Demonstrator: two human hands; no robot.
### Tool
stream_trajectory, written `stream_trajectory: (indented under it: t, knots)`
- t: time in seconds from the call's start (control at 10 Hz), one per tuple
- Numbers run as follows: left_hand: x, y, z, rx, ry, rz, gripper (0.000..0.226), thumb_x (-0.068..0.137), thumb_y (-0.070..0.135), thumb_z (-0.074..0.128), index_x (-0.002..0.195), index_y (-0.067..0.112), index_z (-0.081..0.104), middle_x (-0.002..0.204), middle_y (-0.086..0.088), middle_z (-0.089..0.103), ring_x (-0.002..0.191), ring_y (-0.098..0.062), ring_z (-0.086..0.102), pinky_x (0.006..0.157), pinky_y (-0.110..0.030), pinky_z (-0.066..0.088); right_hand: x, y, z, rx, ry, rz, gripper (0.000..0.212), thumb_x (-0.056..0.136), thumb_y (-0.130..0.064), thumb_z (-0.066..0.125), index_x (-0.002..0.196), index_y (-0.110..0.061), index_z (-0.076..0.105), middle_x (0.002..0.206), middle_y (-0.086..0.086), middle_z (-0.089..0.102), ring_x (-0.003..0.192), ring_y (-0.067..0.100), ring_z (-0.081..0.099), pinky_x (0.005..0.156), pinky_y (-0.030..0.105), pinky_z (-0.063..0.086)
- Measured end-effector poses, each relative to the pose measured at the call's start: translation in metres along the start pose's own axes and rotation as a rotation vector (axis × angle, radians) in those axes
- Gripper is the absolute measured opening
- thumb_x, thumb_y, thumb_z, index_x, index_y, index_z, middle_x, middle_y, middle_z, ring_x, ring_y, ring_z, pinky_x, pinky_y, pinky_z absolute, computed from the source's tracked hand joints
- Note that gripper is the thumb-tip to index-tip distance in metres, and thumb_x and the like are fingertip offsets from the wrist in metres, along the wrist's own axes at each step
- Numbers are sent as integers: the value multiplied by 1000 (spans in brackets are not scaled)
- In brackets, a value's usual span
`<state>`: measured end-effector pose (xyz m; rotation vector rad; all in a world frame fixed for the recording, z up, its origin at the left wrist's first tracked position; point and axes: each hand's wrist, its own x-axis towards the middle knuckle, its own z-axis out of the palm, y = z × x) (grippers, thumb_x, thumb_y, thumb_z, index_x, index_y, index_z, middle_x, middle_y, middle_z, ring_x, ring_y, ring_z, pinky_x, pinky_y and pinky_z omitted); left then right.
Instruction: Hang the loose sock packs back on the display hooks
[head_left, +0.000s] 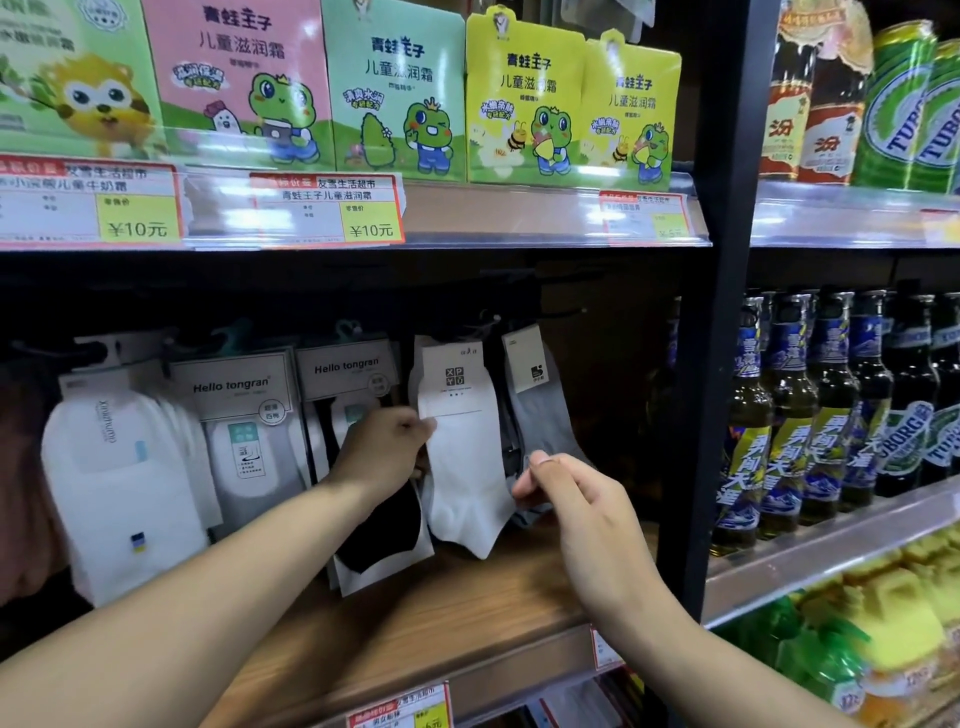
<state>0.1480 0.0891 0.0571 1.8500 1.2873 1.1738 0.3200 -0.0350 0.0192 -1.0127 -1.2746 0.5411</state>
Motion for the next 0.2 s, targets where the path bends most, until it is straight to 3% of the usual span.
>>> stream_trajectory:
  t: [0.1,0.2]
  knots:
    - [-4,-5,-3,43,-24,-25,28,100,23,60,89,-1,69,92,-20,75,75,-26,76,71,-36,62,-1,2,5,-4,-10,31,39,89,-46,52,69,-19,70,79,8,70,84,28,63,78,43,49]
    - [-9,-9,-5,76,-96,-95,18,100,16,59,90,5,70,87,-13,76,72,-25,75,59,-30,60,1,5,9,49,-39,70,38,94,-40,55,69,-15,69,72,-3,71,75,15,64,74,40,48]
